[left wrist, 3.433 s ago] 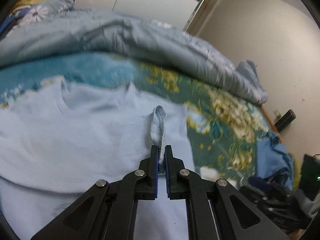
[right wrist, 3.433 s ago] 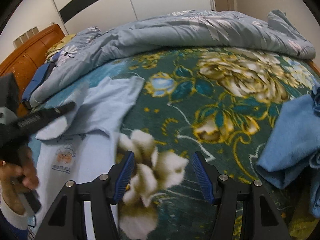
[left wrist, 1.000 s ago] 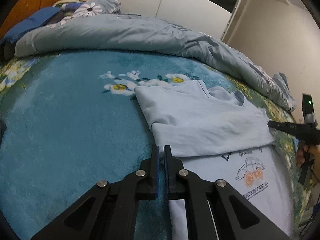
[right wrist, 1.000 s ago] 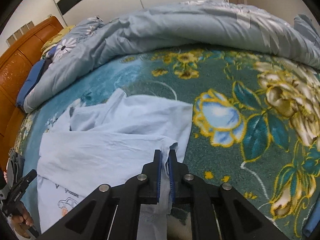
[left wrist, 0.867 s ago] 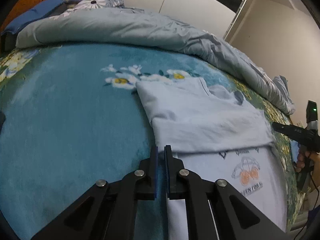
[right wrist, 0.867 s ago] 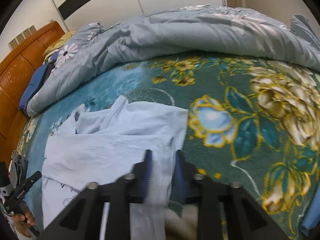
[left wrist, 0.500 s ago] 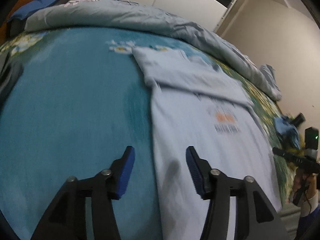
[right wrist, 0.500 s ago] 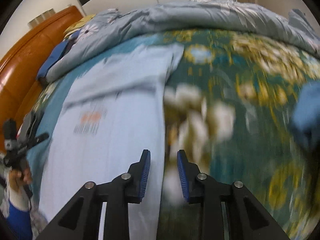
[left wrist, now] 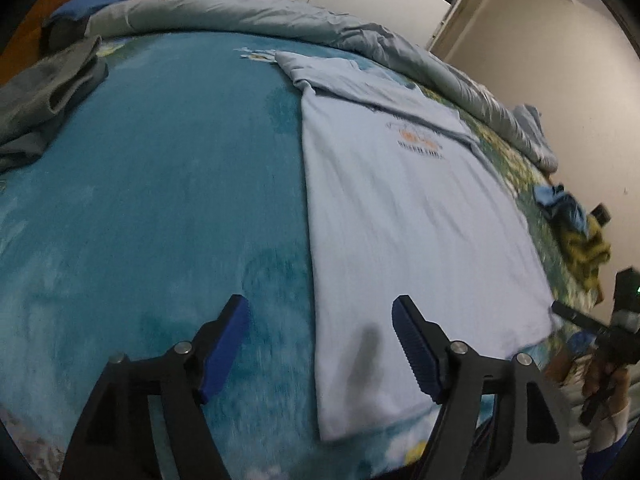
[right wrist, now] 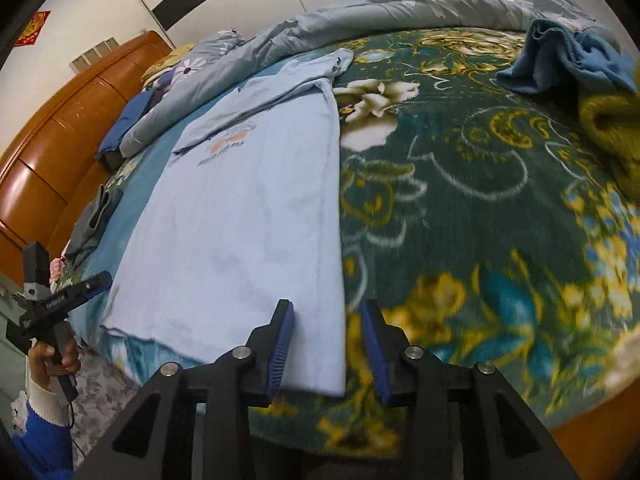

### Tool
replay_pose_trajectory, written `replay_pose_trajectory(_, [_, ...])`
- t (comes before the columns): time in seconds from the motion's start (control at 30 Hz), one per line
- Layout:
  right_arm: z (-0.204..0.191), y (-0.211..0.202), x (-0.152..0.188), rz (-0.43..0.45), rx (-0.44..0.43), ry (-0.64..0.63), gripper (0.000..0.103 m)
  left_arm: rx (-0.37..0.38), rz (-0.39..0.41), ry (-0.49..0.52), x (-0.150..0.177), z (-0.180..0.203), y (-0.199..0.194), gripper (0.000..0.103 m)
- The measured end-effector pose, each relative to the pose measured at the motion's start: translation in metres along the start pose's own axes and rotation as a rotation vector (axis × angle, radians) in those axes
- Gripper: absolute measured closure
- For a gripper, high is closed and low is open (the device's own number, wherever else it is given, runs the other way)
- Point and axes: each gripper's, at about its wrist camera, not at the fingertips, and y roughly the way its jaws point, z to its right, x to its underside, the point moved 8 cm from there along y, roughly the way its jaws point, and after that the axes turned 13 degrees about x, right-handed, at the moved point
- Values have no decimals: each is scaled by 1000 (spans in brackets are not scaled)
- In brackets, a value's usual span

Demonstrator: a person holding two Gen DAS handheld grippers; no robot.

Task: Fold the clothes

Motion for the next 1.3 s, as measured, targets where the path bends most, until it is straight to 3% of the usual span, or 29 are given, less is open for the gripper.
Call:
replay_pose_trajectory(0.43, [0,-8,20,44,-81,57,63,-12,-31,18,34,14,-15,28])
replay_pose_trajectory(0.53, [2,-9,21,55,-108,74,69,3,-46,25,39,17,-15,28])
replay_pose_trajectory(0.63, [5,-8,22,52,-131,97,86,70,-46,-39,39,14,-16,30])
replay_pose_trajectory(0.73, [5,-8,23,43,-170,109,91,148,-49,-114,40,10,-17,44])
replay_pose_trajectory(0.8, [5,-8,23,42,-181,108,92,225,-60,-194,42,6,-15,68])
replay_pose_trajectory(0.83, [5,-8,23,41,-183,109,92,242,-64,-232,43,3,-14,74])
replay_pose_trajectory(0.9, [5,-7,23,34,-187,109,93,260,-61,-291,46,-5,-12,97])
replay_pose_trajectory(1.1, [7,-14,19,32,-264,149,94,336,-7,-289,43,-1,-21,100])
replay_pose_trajectory(1.3, [5,-34,-23,93,-350,163,94,441,147,-274,-7,2,-44,100])
